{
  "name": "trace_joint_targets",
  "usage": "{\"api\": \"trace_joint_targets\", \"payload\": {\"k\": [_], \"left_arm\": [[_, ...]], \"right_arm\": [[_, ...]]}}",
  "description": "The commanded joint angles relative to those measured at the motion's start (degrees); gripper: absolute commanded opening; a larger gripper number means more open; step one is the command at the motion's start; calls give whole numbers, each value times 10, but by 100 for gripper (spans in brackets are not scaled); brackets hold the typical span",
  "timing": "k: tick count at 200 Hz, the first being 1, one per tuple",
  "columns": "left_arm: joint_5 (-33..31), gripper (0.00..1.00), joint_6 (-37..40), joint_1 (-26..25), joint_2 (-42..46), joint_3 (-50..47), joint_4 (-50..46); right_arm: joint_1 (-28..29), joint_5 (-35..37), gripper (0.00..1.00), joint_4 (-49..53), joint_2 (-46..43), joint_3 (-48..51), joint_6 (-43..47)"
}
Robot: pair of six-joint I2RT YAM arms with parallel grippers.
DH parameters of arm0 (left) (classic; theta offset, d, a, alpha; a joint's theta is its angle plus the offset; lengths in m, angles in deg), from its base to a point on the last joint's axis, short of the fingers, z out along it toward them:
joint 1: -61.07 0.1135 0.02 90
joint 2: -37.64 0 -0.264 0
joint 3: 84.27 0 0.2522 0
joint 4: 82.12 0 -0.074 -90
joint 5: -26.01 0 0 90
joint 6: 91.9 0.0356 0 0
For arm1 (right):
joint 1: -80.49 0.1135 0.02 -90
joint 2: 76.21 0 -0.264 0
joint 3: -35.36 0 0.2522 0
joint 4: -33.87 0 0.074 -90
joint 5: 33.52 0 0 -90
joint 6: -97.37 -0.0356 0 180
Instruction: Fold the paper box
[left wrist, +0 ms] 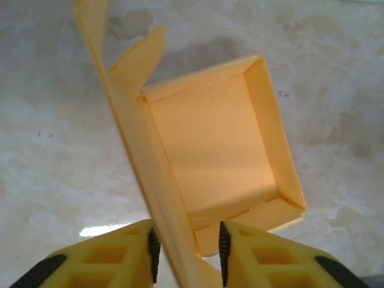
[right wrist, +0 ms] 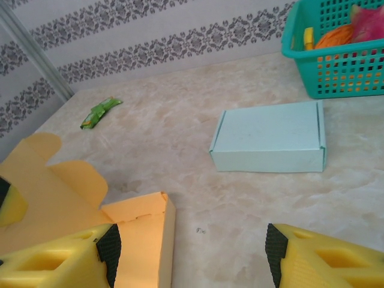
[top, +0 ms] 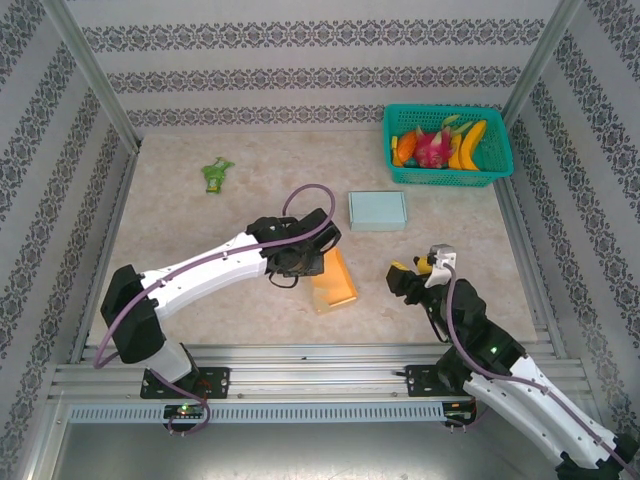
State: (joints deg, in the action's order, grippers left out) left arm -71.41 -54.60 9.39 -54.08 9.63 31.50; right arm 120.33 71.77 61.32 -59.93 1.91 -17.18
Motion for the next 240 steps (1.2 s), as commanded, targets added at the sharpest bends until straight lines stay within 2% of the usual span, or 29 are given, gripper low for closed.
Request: {"api": "trace_joint_targets", "payload": {"k": [1, 32, 47, 54, 73, 84, 86, 98, 114, 125, 147, 165, 190, 214, 224, 240], "left_arm": [[-5, 24, 112, 9, 0, 36, -9], [-24, 18, 272, 10, -9, 91, -35], [-9, 10, 358, 10, -22, 121, -50], [-1, 0, 403, 10, -27, 134, -59], [-11, 0, 488, 9, -38, 160, -70], [-11, 0, 506, 9, -42, 165, -72], [-14, 2, 505, 9, -44, 169, -76], [-42, 35, 462, 9, -57, 196, -100], [-79, 57, 360, 9, -55, 212, -125], [-66, 73, 310, 6, -48, 207, -135], [-50, 77, 249, -12, -28, 162, -105], [-42, 76, 222, -22, -26, 127, -87], [-67, 75, 212, -22, -39, 100, -91], [-53, 66, 219, -23, -54, 72, -69], [-44, 57, 222, -22, -62, 64, -58], [-35, 33, 224, -22, -71, 55, -41]], "right_arm": [[-6, -27, 67, -23, 24, -25, 21], [-6, -39, 67, -30, 52, -32, 30], [-6, -34, 67, -28, 55, -31, 34], [-6, -32, 67, -29, 54, -31, 35], [-6, -33, 67, -35, 52, -29, 42], [-6, -31, 67, -34, 52, -28, 45], [-6, -30, 67, -33, 52, -28, 45], [-6, -27, 67, -32, 53, -28, 45], [-6, -30, 67, -36, 54, -28, 44], [-6, -32, 67, -40, 59, -29, 43], [-6, -42, 67, -40, 70, -30, 41], [-6, -44, 67, -39, 73, -30, 40], [-6, -37, 67, -37, 67, -27, 43], [-6, -39, 67, -38, 71, -27, 43], [-6, -40, 67, -40, 74, -28, 43], [-6, -39, 67, -39, 78, -30, 45]]}}
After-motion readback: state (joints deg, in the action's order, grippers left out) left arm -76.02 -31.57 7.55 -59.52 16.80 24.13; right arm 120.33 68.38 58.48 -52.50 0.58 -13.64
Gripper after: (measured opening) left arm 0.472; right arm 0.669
